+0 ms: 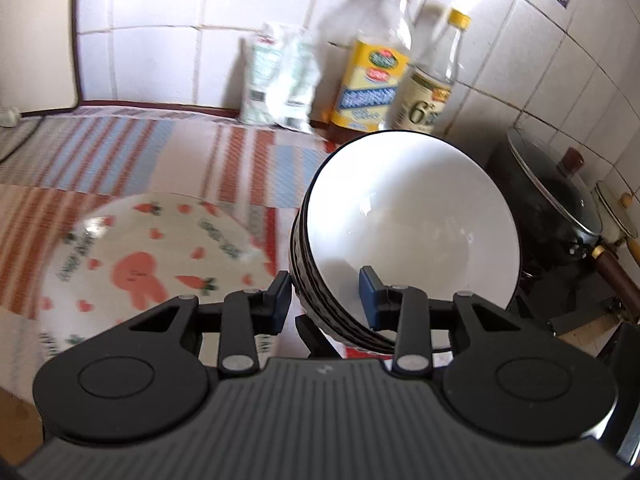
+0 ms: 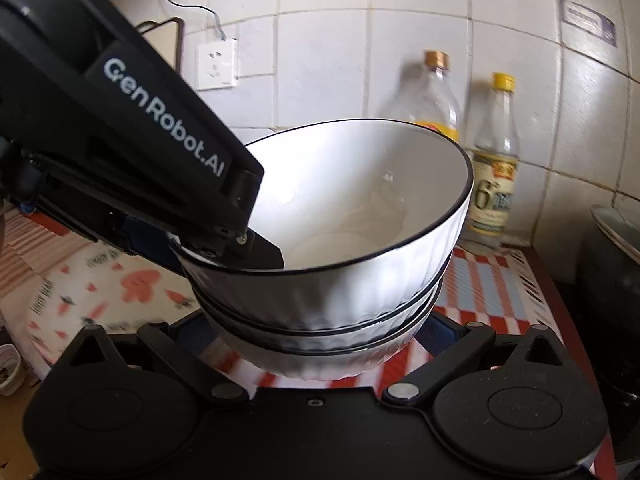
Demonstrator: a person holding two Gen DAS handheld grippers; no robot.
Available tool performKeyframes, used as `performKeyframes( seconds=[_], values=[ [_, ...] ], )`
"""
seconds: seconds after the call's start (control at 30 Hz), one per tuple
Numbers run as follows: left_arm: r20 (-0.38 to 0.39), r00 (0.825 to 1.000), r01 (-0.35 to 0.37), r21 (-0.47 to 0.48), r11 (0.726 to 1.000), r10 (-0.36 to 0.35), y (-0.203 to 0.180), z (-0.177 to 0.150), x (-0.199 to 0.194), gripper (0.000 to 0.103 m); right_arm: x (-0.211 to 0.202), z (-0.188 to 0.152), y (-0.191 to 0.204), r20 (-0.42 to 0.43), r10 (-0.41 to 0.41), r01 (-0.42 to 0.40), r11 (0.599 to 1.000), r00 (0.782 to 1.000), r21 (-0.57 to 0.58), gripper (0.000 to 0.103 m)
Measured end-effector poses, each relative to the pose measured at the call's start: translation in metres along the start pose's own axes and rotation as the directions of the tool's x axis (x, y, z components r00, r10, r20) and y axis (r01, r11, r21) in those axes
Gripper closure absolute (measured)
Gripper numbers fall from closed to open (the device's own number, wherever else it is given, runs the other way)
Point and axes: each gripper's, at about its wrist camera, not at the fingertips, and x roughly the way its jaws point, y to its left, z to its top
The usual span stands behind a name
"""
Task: Organize plates and bowls
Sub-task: 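Carry the bowl stack with the left gripper onto the bunny plate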
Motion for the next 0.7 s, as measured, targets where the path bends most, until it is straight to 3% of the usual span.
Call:
performKeyframes(
  seconds=[0.4, 0.7],
  values=[
    [0.031, 0.994, -0.104, -0.057, 0.993, 0.106, 0.063, -0.006, -0.047, 0.068, 0.005, 0.034, 0.068, -0.009, 0.133, -0.134, 0.989, 0.991, -0.065, 0.0],
    [-0.015, 0.99, -0.142, -0.086, 0.986, 0.141, 0.101, -0.011, -0.041, 0.068, 0.026, 0.03, 0.101, -0.064, 0.181, -0.184, 0.982, 0.981, -0.045, 0.0]
  ],
)
